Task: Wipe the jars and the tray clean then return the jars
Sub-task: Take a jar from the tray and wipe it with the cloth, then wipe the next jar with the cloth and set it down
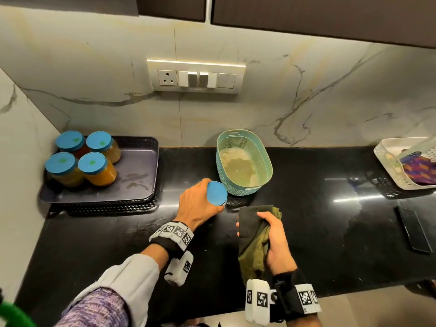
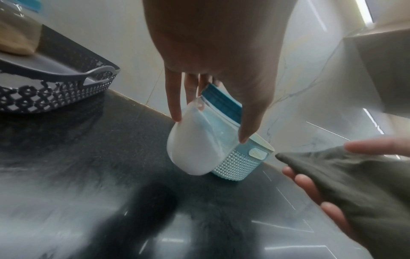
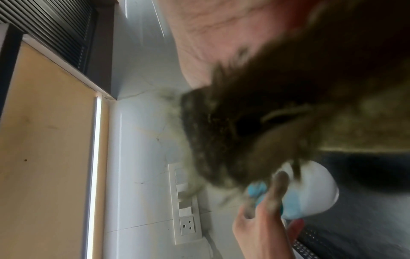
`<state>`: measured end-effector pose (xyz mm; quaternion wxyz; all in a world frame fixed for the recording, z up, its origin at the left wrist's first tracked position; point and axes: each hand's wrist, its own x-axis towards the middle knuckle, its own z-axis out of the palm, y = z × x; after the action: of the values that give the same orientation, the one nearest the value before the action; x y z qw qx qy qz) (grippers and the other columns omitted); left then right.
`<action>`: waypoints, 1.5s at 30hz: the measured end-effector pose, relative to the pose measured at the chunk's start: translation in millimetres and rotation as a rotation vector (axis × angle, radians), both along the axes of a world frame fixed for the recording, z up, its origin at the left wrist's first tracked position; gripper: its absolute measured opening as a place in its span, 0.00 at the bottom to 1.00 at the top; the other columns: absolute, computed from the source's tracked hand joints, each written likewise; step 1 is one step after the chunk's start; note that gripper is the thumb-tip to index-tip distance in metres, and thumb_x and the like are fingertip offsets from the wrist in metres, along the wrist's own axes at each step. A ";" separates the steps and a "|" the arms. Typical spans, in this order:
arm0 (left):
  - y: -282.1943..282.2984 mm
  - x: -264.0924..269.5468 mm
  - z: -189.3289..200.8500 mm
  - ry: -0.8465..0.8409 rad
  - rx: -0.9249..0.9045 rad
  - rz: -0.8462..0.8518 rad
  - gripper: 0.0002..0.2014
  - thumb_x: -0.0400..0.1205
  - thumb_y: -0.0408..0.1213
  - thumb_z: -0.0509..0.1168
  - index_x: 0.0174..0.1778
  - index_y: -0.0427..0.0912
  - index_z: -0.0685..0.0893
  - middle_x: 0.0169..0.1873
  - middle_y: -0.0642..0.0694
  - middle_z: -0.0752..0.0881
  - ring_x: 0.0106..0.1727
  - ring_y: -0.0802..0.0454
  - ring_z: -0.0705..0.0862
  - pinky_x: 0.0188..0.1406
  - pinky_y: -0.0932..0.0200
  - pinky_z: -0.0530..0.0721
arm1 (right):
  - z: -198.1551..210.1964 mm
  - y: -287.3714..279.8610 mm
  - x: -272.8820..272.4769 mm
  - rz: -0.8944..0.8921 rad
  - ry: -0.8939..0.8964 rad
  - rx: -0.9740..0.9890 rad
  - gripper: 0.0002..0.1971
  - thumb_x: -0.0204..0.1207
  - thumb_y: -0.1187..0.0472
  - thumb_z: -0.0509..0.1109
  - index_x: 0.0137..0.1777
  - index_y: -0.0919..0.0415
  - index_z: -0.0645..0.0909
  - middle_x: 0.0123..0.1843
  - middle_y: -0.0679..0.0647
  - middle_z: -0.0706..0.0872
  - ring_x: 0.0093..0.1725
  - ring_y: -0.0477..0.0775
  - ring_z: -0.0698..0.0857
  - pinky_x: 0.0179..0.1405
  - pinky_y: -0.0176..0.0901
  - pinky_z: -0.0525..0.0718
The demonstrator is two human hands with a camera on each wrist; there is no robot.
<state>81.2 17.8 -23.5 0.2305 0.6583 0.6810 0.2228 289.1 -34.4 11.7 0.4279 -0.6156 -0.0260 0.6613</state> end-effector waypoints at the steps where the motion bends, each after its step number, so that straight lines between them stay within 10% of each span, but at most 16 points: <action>1: 4.4 0.0 1.2 -0.004 0.009 0.006 0.34 0.65 0.60 0.79 0.64 0.49 0.80 0.54 0.46 0.90 0.52 0.38 0.89 0.46 0.47 0.87 | -2.0 1.3 -0.9 -0.001 0.007 -0.002 0.25 0.78 0.58 0.69 0.68 0.77 0.85 0.64 0.82 0.86 0.49 0.72 0.90 0.53 0.60 0.89; 7: 60.5 -15.1 3.8 0.025 -0.003 0.064 0.33 0.65 0.57 0.82 0.60 0.44 0.82 0.53 0.42 0.91 0.53 0.35 0.89 0.48 0.48 0.84 | -3.1 30.7 -28.7 0.071 0.038 0.023 0.23 0.78 0.60 0.69 0.66 0.78 0.85 0.50 0.76 0.89 0.41 0.69 0.89 0.44 0.57 0.88; 14: 153.0 -33.9 -8.7 0.026 0.002 0.134 0.33 0.66 0.53 0.83 0.60 0.39 0.80 0.55 0.37 0.89 0.56 0.32 0.87 0.53 0.43 0.86 | -4.5 80.5 -63.1 0.117 0.014 0.074 0.22 0.76 0.60 0.73 0.64 0.78 0.87 0.59 0.80 0.89 0.37 0.67 0.90 0.38 0.51 0.90; 26: 217.8 -23.5 -31.0 0.028 -0.064 0.135 0.38 0.73 0.54 0.81 0.67 0.31 0.74 0.64 0.30 0.83 0.65 0.28 0.84 0.60 0.40 0.82 | -22.2 111.6 -62.7 0.158 0.005 0.162 0.27 0.63 0.56 0.77 0.58 0.77 0.90 0.54 0.79 0.90 0.47 0.70 0.89 0.52 0.62 0.85; 32: 182.5 -36.3 -25.5 -0.045 -0.043 0.093 0.49 0.69 0.54 0.85 0.78 0.34 0.68 0.72 0.33 0.76 0.72 0.31 0.79 0.67 0.37 0.81 | -12.1 111.7 -71.8 0.114 0.016 0.188 0.29 0.63 0.57 0.78 0.61 0.77 0.89 0.59 0.79 0.89 0.53 0.72 0.87 0.60 0.66 0.84; 39: 96.1 -106.1 -22.2 -0.040 0.102 0.106 0.29 0.77 0.43 0.77 0.72 0.36 0.78 0.68 0.39 0.80 0.66 0.39 0.82 0.57 0.46 0.82 | 9.3 120.5 -125.4 0.108 0.067 0.196 0.27 0.77 0.61 0.70 0.71 0.79 0.82 0.62 0.80 0.88 0.41 0.65 0.90 0.39 0.48 0.90; 45: 37.3 -198.5 -21.1 0.028 0.152 0.260 0.23 0.73 0.38 0.74 0.64 0.37 0.83 0.62 0.40 0.83 0.60 0.38 0.85 0.50 0.45 0.86 | 13.9 108.3 -203.9 0.262 0.053 0.168 0.31 0.67 0.56 0.76 0.67 0.78 0.86 0.59 0.76 0.90 0.41 0.66 0.90 0.42 0.50 0.90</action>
<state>-117.4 55.1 -44.6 0.1397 0.5832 0.7448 0.2928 85.2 73.9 25.6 0.3885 -0.5512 -0.1501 0.7230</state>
